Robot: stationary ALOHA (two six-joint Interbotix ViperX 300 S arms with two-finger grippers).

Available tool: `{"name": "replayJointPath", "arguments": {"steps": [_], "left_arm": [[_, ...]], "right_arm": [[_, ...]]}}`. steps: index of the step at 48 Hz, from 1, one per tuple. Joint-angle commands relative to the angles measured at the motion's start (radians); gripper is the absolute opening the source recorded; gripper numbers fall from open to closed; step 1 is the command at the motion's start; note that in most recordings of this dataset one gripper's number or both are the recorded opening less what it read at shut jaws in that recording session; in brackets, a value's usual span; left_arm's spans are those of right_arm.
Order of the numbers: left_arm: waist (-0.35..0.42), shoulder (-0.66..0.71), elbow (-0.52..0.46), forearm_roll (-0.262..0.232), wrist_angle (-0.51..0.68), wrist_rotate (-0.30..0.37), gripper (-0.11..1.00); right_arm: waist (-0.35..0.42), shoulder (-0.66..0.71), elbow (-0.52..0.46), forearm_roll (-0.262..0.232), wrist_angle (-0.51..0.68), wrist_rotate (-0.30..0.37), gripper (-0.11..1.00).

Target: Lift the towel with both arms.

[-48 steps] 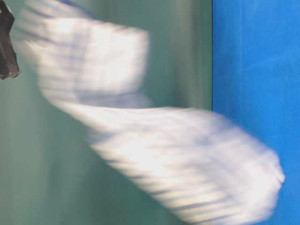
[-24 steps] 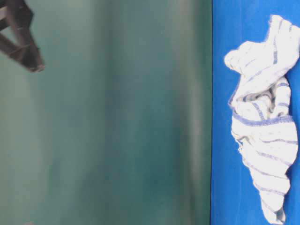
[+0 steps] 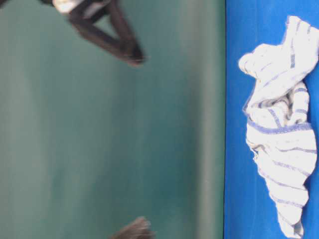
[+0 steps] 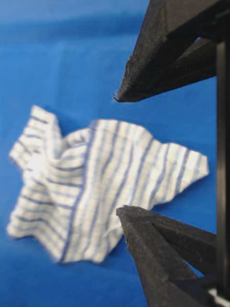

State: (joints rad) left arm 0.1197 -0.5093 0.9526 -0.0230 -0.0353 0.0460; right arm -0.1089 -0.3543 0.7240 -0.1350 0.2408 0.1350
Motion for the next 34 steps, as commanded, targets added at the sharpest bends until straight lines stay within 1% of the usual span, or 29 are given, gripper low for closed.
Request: {"name": "replayJointPath", "arguments": {"steps": [1, 7, 12, 28, 34], "left_arm": [[-0.002, 0.046, 0.017, 0.002, -0.087, 0.0, 0.93], [-0.002, 0.14, 0.058, 0.002, -0.219, 0.0, 0.93], [-0.002, 0.221, 0.067, 0.002, -0.284, 0.0, 0.93], [-0.002, 0.486, 0.032, 0.002, -0.362, -0.002, 0.92], [-0.002, 0.54, 0.014, 0.002, -0.37, -0.003, 0.92]], "right_arm": [[0.0, 0.02, 0.023, 0.003, -0.066, 0.014, 0.64], [0.0, 0.083, 0.069, 0.003, -0.138, 0.044, 0.64], [0.0, 0.141, 0.092, 0.003, -0.175, 0.061, 0.64], [0.008, 0.342, 0.092, 0.003, -0.259, 0.109, 0.64], [0.011, 0.393, 0.089, 0.003, -0.287, 0.121, 0.64]]}}
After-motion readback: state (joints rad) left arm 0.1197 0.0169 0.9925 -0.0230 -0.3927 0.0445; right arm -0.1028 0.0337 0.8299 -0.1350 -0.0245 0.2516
